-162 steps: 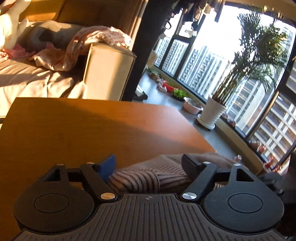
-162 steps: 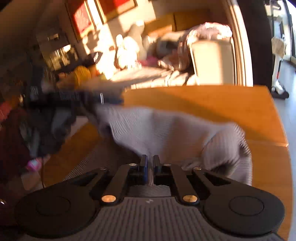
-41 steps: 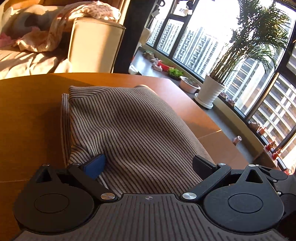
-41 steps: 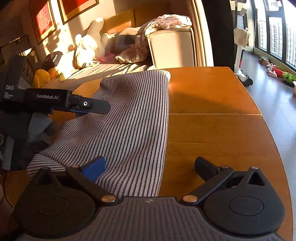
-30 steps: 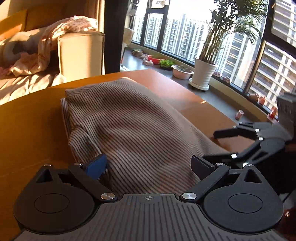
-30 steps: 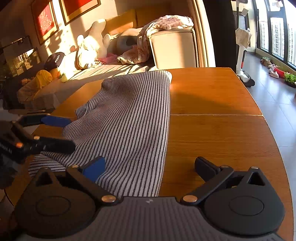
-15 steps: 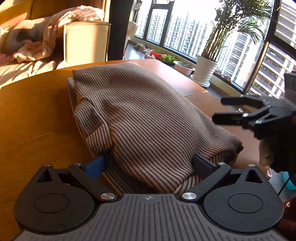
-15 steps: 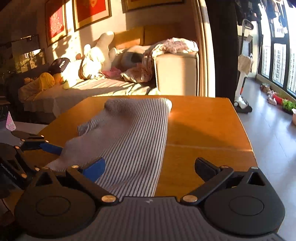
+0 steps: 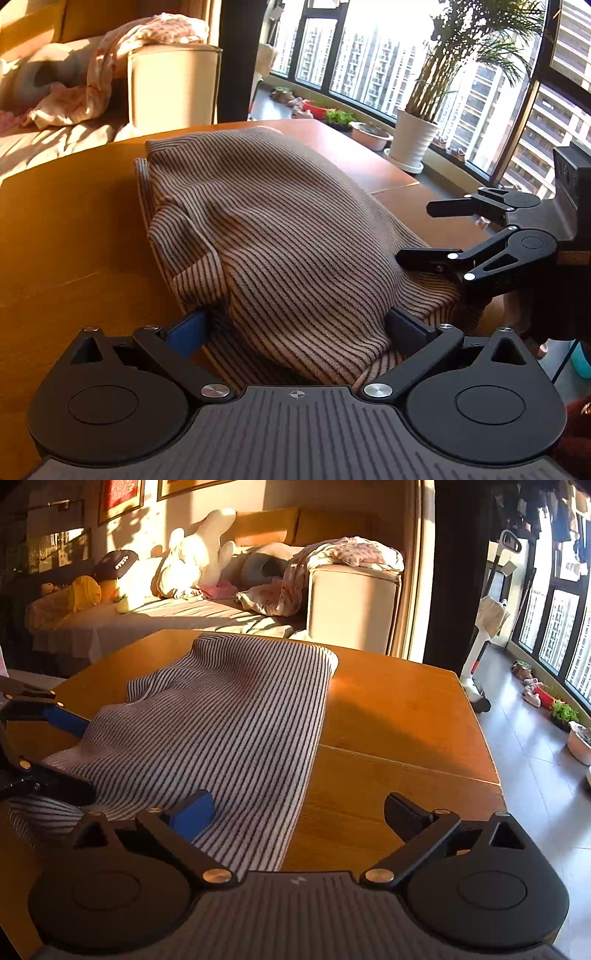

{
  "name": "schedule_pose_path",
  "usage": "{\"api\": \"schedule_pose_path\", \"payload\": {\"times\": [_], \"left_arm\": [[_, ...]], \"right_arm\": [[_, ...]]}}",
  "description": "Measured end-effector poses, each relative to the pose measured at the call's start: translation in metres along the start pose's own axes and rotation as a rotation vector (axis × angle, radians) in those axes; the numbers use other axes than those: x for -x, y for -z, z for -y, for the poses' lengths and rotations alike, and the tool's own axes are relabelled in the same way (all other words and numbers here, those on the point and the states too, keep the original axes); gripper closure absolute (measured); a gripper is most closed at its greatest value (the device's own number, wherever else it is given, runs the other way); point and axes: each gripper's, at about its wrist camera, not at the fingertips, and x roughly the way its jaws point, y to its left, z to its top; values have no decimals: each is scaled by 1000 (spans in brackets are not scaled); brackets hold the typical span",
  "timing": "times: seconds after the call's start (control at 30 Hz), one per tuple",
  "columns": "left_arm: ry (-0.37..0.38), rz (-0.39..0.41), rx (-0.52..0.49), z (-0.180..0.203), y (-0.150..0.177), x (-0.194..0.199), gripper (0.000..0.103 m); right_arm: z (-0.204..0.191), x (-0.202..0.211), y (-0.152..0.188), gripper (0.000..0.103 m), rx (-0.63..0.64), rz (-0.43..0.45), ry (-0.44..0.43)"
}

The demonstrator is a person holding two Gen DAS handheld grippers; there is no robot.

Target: Fold clothes

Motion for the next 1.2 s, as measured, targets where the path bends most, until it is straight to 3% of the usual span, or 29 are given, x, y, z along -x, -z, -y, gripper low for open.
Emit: {"api": "schedule_pose_path", "payload": {"times": [0.13, 0.3, 0.53, 0.67, 0.73, 0.87, 0.97, 1.03, 1.1, 1.2], "left_arm": [[-32, 6, -3, 4, 3, 7, 0], [-63, 13, -26, 10, 4, 14, 0], [-73, 12, -31, 11, 11, 20, 0], [-75, 12, -30, 11, 14, 23, 0], [-74, 16, -29, 11, 15, 24, 0], [-74, 18, -28, 10, 17, 25, 0], [-66, 14, -27, 10, 19, 24, 0], [-61, 12, -27, 9, 21, 23, 0], [-55, 10, -25, 8, 22, 22, 0], [-48, 9, -22, 6, 23, 23, 0]], "right_arm": [[5, 16, 2, 0, -21, -3, 16], [-13, 47, 2, 0, 43, 86, -74], [-47, 32, 22, 3, 184, -10, -89], [-52, 43, 11, 15, 229, 22, -93], [-54, 50, 5, 29, 247, 37, -119], [-52, 60, -5, 31, 235, 68, -161], [-39, 71, -14, 27, 166, 93, -228], [-32, 76, -18, 9, 127, 128, -226], [-26, 77, -21, 0, 93, 157, -218], [-22, 60, -18, 0, 38, 166, -189]]}}
